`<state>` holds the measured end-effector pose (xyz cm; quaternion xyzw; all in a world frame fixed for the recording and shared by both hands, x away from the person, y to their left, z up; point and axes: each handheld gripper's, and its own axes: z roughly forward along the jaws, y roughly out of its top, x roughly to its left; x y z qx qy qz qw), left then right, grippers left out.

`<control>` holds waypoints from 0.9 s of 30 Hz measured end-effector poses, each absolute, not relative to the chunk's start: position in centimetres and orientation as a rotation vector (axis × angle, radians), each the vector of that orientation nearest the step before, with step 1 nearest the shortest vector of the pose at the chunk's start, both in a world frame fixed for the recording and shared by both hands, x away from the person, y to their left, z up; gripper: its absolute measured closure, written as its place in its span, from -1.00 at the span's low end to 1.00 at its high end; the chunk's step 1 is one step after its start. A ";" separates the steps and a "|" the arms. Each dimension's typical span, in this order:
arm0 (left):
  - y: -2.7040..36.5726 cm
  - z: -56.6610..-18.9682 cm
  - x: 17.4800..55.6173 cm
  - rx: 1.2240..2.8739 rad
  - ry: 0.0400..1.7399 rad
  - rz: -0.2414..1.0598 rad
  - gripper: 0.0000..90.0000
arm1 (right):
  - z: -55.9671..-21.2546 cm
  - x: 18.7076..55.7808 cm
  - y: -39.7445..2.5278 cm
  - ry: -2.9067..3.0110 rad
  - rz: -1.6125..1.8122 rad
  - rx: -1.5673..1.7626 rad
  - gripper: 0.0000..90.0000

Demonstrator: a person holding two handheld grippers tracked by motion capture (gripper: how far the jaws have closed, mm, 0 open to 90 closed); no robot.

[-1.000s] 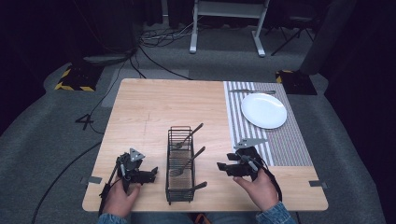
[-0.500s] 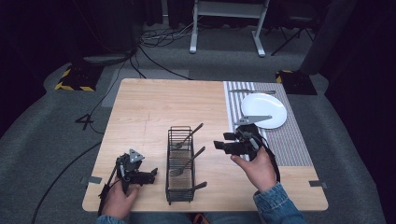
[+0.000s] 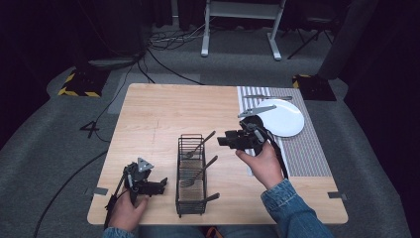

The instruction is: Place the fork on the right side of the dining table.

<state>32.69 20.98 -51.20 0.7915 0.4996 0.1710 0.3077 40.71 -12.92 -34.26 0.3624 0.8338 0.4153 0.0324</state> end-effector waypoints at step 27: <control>21.0 -51.2 32.7 2.090 1.323 0.450 -0.99 | -34.6 42.2 -9.4 2.613 1.290 1.127 0.83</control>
